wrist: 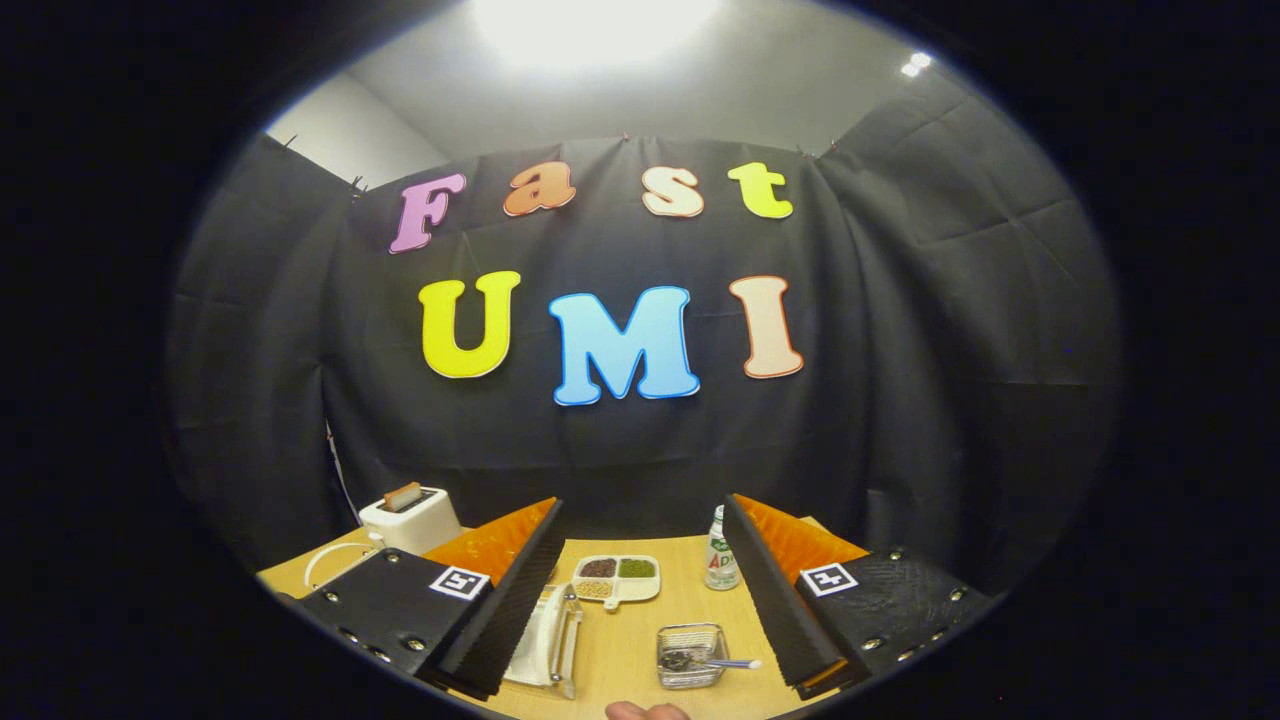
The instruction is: Take the plate from the dish rack, then take the spoon from the basket and place it into the plate.
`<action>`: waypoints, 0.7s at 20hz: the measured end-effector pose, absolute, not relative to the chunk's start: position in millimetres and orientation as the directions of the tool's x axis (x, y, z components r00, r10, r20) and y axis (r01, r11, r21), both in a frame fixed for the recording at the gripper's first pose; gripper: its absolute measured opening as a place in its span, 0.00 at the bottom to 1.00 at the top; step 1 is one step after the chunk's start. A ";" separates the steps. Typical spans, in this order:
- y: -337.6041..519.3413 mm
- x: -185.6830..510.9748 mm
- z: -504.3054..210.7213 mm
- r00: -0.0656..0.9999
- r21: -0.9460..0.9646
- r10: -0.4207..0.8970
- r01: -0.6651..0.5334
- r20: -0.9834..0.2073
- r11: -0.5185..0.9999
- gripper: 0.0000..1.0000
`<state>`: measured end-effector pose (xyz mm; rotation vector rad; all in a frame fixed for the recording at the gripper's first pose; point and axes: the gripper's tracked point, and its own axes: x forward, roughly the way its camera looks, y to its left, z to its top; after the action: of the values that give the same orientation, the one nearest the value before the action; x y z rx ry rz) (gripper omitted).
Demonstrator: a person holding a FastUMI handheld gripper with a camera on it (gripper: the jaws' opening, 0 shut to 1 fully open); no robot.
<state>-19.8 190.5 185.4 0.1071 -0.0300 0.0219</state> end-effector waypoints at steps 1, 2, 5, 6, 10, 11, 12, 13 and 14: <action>203.5 -18.5 185.4 0.999 0.109 0.039 -0.041 0.028 0.993 0.97; 213.5 -16.4 187.3 0.998 0.106 0.052 -0.055 0.027 0.993 0.97; 240.5 -6.5 183.9 0.995 0.099 0.096 -0.095 -0.011 0.991 0.97; 247.4 -2.9 179.8 0.994 0.101 0.104 -0.100 -0.043 0.990 0.97; 281.5 13.5 156.9 0.966 0.117 0.158 -0.136 -0.207 0.984 0.97; 287.6 15.5 149.0 0.954 0.114 0.169 -0.145 -0.248 0.983 0.97; 293.5 18.6 142.1 0.940 0.108 0.175 -0.149 -0.294 0.983 0.97; 297.9 21.5 131.4 0.923 0.100 0.174 -0.148 -0.344 0.984 0.97; 300.6 24.5 121.6 0.902 0.094 0.171 -0.145 -0.397 0.985 0.97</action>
<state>24.5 300.6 121.6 0.0628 0.4158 0.1635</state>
